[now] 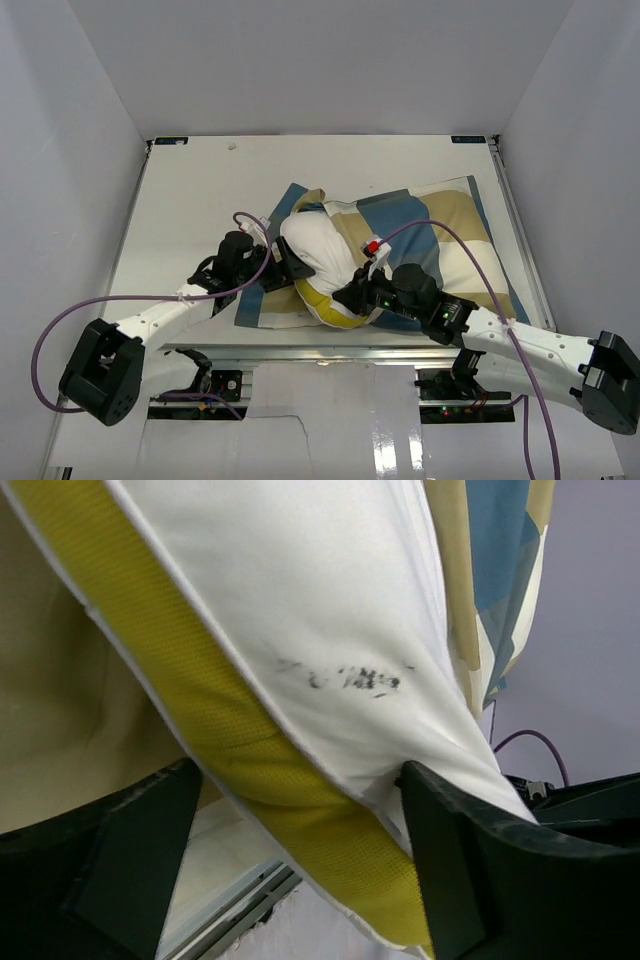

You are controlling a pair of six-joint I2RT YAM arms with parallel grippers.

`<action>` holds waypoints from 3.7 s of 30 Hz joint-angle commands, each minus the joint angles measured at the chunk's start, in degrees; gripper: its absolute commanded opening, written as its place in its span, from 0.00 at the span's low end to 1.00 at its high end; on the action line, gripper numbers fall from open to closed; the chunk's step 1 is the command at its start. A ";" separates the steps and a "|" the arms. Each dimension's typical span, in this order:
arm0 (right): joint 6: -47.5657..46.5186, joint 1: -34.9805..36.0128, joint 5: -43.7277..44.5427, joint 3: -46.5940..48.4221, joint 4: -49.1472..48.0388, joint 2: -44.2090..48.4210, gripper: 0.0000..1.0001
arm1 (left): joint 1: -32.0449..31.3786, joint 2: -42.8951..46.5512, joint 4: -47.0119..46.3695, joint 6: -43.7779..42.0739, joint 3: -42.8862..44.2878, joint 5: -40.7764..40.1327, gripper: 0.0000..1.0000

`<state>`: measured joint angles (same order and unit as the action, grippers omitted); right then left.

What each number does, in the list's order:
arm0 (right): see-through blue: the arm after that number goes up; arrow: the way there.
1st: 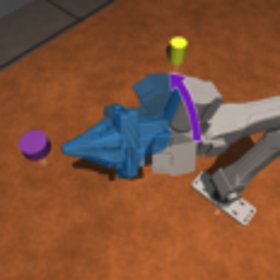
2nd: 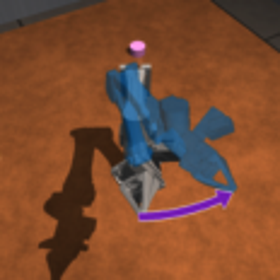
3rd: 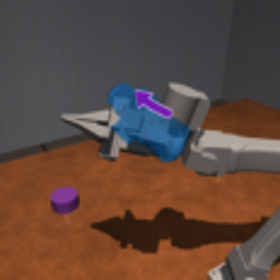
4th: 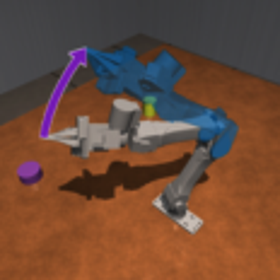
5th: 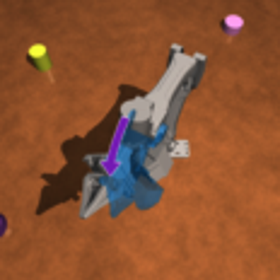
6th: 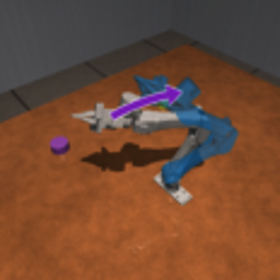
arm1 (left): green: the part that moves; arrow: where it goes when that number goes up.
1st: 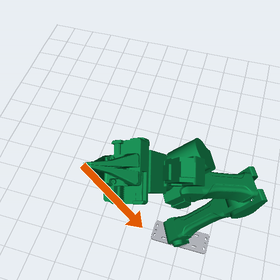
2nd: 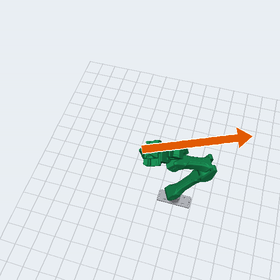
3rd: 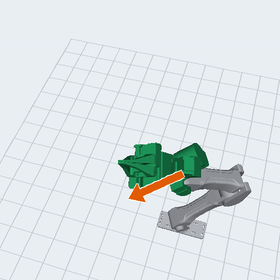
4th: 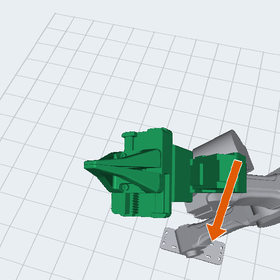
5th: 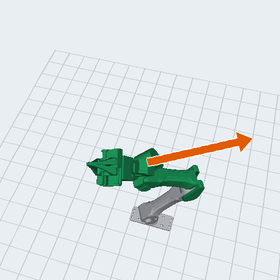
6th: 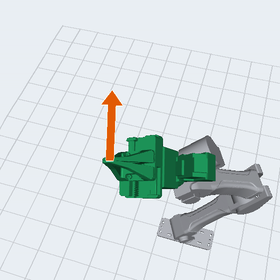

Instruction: Remove the pillowcase from the pillow

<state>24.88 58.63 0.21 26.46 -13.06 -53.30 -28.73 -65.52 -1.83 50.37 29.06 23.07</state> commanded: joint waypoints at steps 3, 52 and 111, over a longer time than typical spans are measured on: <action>0.96 0.69 -2.67 2.89 -3.67 1.88 0.56 | -1.94 -1.63 -6.79 2.63 1.70 -1.36 0.65; -13.37 -33.31 16.23 78.73 30.63 -70.53 0.08 | -3.44 23.93 20.62 -4.84 9.78 -25.33 0.00; 3.85 -24.59 28.87 2.20 17.52 -2.96 0.08 | -3.09 5.50 32.91 -9.23 37.19 -35.54 0.00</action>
<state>27.42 39.66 17.63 30.04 -2.68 -58.35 -32.49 -60.29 26.76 44.53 57.17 -6.24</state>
